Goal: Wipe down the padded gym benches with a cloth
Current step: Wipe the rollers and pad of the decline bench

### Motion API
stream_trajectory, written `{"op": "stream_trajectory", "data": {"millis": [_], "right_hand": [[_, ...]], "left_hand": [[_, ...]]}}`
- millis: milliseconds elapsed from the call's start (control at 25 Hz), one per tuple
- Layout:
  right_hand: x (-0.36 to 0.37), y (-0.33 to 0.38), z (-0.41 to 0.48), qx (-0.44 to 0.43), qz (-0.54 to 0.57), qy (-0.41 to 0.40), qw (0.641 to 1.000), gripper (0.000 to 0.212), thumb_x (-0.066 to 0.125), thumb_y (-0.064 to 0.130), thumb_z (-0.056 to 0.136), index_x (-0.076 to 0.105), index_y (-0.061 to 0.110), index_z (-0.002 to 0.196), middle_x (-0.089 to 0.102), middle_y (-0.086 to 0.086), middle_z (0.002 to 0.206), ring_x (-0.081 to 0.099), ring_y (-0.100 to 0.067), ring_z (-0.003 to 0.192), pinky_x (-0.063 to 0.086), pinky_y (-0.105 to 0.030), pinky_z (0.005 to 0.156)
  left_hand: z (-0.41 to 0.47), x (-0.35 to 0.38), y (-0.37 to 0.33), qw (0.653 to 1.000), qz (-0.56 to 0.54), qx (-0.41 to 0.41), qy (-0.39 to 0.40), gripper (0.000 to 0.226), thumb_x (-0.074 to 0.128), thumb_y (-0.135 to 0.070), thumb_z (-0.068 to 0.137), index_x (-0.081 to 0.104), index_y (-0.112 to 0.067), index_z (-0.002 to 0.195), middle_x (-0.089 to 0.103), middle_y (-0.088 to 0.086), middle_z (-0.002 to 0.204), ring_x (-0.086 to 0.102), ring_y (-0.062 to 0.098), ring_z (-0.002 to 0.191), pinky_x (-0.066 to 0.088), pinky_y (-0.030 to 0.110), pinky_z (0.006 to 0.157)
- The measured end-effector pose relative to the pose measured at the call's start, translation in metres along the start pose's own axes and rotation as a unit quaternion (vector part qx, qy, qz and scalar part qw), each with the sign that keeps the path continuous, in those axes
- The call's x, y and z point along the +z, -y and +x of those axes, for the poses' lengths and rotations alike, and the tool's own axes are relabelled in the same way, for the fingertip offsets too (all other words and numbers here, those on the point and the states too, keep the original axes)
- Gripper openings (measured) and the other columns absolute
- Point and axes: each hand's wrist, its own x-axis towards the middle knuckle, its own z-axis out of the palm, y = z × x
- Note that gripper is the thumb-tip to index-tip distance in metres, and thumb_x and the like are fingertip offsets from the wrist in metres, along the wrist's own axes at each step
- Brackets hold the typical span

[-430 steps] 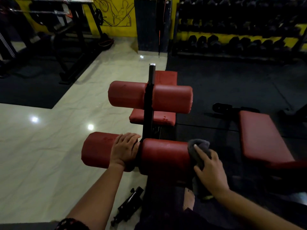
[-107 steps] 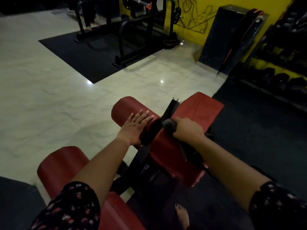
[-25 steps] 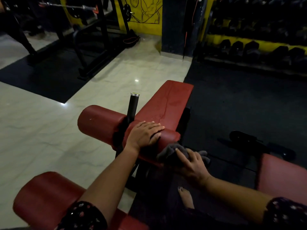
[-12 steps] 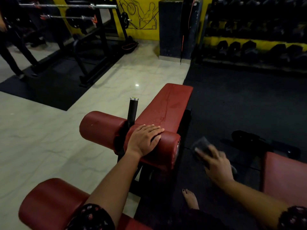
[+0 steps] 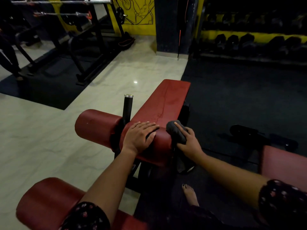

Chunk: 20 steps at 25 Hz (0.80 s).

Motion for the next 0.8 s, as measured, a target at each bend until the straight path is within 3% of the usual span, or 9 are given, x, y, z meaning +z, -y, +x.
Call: {"op": "stream_trajectory", "data": {"millis": [120, 200, 280, 320, 360, 480, 600, 720, 800], "right_hand": [[-0.011, 0.000, 0.011, 0.115, 0.080, 0.067, 0.988, 0.071, 0.058, 0.003, 0.087, 0.032, 0.023, 0.150, 0.050, -0.009, 0.135, 0.052, -0.027, 0.122, 0.041, -0.029, 0.100], [-0.013, 0.009, 0.018, 0.203, 0.137, 0.110, 0.963, 0.061, 0.053, 0.004, 0.092, 0.035, 0.017, 0.149, 0.051, -0.011, 0.139, 0.052, -0.028, 0.124, 0.044, -0.028, 0.098], [-0.018, 0.015, 0.028, 0.261, 0.146, 0.139, 0.944, 0.046, 0.046, 0.004, 0.098, 0.041, 0.004, 0.143, 0.050, -0.012, 0.137, 0.053, -0.026, 0.118, 0.045, -0.011, 0.075], [-0.020, 0.016, 0.030, 0.280, 0.134, 0.149, 0.939, 0.039, 0.043, 0.005, 0.101, 0.044, -0.003, 0.139, 0.051, -0.014, 0.132, 0.055, -0.026, 0.111, 0.044, -0.007, 0.060], [-0.020, 0.012, 0.032, 0.290, 0.123, 0.151, 0.937, 0.037, 0.041, 0.007, 0.102, 0.045, -0.007, 0.136, 0.051, -0.020, 0.135, 0.056, -0.026, 0.107, 0.044, -0.008, 0.055], [-0.017, 0.004, 0.032, 0.282, 0.111, 0.152, 0.941, 0.040, 0.042, 0.007, 0.102, 0.042, -0.005, 0.140, 0.046, -0.021, 0.143, 0.052, -0.029, 0.122, 0.045, -0.018, 0.083], [-0.032, -0.001, 0.056, 0.202, 0.090, 0.192, 0.956, 0.043, 0.048, -0.002, 0.094, 0.049, 0.003, 0.137, 0.054, -0.017, 0.135, 0.052, -0.020, 0.106, 0.045, -0.011, 0.066], [-0.046, 0.001, 0.099, 0.142, 0.039, 0.266, 0.953, 0.044, 0.059, 0.000, 0.084, 0.057, 0.001, 0.128, 0.060, -0.018, 0.124, 0.054, -0.020, 0.102, 0.049, -0.023, 0.082], [-0.042, -0.003, 0.116, 0.141, 0.050, 0.290, 0.945, 0.049, 0.064, 0.006, 0.080, 0.057, -0.004, 0.127, 0.062, -0.019, 0.119, 0.055, -0.022, 0.098, 0.049, -0.028, 0.082]], "left_hand": [[-0.001, 0.000, 0.000, 1.000, 0.003, -0.002, 0.007, 0.047, 0.032, -0.045, 0.096, 0.063, -0.033, 0.129, 0.064, -0.008, 0.131, 0.057, 0.014, 0.125, 0.035, 0.035, 0.107], [-0.001, -0.002, -0.001, 1.000, 0.006, -0.003, 0.005, 0.046, 0.032, -0.045, 0.097, 0.063, -0.033, 0.129, 0.064, -0.008, 0.131, 0.057, 0.014, 0.125, 0.034, 0.034, 0.107], [0.000, -0.003, -0.002, 1.000, 0.005, -0.006, 0.006, 0.046, 0.033, -0.045, 0.097, 0.063, -0.033, 0.129, 0.064, -0.008, 0.130, 0.057, 0.014, 0.125, 0.032, 0.033, 0.107], [0.000, -0.003, -0.004, 1.000, 0.003, -0.009, 0.007, 0.046, 0.033, -0.045, 0.097, 0.063, -0.033, 0.129, 0.064, -0.008, 0.130, 0.057, 0.014, 0.125, 0.031, 0.033, 0.107], [-0.001, -0.004, -0.005, 1.000, 0.001, -0.010, 0.008, 0.046, 0.033, -0.045, 0.097, 0.063, -0.033, 0.129, 0.064, -0.008, 0.130, 0.057, 0.015, 0.125, 0.031, 0.033, 0.107], [-0.001, -0.004, -0.005, 1.000, -0.006, -0.002, 0.003, 0.046, 0.033, -0.045, 0.096, 0.064, -0.032, 0.129, 0.065, -0.006, 0.130, 0.058, 0.016, 0.125, 0.038, 0.037, 0.107], [0.000, -0.004, -0.002, 1.000, 0.002, 0.015, 0.009, 0.045, 0.037, -0.042, 0.095, 0.064, -0.029, 0.129, 0.065, -0.005, 0.130, 0.059, 0.017, 0.124, 0.042, 0.040, 0.106], [-0.001, -0.003, 0.001, 1.000, -0.003, 0.019, 0.010, 0.044, 0.040, -0.036, 0.093, 0.065, -0.027, 0.129, 0.064, -0.005, 0.131, 0.058, 0.016, 0.124, 0.041, 0.040, 0.106], [-0.003, 0.001, 0.001, 1.000, -0.013, 0.016, -0.007, 0.043, 0.043, -0.031, 0.091, 0.067, -0.024, 0.126, 0.065, -0.003, 0.130, 0.059, 0.017, 0.123, 0.040, 0.039, 0.107]]}}
